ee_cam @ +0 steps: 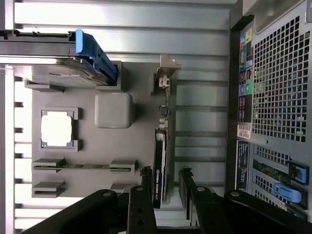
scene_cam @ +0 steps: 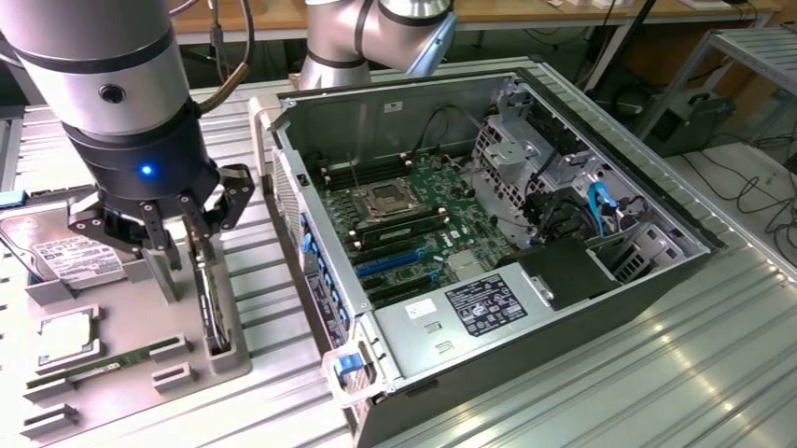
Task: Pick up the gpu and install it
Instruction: 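Pick up the gpu and move the gpu toward the slot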
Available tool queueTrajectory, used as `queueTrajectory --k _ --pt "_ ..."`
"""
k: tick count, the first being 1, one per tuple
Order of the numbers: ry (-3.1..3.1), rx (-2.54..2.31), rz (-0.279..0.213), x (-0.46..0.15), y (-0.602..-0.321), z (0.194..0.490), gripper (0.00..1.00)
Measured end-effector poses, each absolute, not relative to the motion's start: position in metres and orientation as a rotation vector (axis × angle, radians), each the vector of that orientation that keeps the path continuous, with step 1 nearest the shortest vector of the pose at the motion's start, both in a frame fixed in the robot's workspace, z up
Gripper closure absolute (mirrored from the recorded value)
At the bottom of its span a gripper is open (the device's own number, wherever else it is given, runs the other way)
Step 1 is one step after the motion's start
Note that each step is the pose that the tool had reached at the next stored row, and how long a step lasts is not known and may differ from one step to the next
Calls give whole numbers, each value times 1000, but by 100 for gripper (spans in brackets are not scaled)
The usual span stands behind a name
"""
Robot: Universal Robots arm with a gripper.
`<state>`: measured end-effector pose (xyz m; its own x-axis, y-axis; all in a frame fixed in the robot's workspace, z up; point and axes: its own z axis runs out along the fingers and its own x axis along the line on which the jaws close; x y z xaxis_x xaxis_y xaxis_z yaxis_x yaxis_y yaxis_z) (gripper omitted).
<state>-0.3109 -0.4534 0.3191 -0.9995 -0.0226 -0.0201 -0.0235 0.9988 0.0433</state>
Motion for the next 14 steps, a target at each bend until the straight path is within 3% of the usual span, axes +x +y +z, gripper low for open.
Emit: queueTrajectory --k 14 --pt "3121 -36 68 -311 -457 308 64"
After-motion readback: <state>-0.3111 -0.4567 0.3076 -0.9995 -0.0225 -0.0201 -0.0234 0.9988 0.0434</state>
